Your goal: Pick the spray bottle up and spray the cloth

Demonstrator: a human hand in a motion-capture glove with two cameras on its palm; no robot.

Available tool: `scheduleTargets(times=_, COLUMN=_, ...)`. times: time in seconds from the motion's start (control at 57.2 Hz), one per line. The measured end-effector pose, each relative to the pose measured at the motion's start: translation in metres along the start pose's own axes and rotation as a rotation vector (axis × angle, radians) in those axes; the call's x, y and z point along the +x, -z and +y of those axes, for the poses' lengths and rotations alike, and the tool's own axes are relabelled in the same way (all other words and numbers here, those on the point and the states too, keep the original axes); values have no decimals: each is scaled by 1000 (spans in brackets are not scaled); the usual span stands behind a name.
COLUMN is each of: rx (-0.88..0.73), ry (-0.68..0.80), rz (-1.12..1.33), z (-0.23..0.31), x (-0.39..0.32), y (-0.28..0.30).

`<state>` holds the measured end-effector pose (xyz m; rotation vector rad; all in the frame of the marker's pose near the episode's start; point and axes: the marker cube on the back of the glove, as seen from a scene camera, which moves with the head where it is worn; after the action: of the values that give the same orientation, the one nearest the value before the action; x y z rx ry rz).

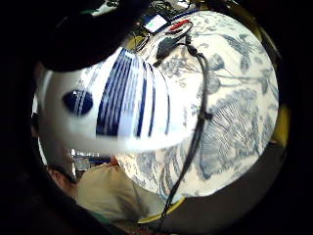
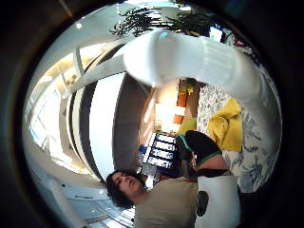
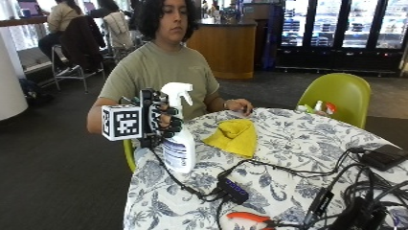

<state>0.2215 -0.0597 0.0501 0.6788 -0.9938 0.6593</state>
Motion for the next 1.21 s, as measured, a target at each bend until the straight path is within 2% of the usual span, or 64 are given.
scheduleTargets(times=0.297, rx=27, ry=74, rz=-16, z=-52, x=4, y=-32)
scheduleTargets(times=0.559, rx=-22, ry=11, rz=-106, z=-89, x=-12, y=-54)
scheduleTargets(times=0.664, rx=-52, ry=5, rz=-35, z=-91, x=-39, y=-44)
scheduleTargets(times=0.804, rx=-323, ry=-20, rz=160, z=-88, x=-106, y=-40)
scheduleTargets(times=0.944, rx=-460, ry=-52, rz=585, z=-73, x=-148, y=-74)
scheduleTargets(times=1.066, rx=-573, ry=-98, rz=878, z=-74, x=-149, y=-113)
scheduleTargets(times=1.206, rx=-690, ry=-208, rz=1126, z=-68, x=-112, y=-158)
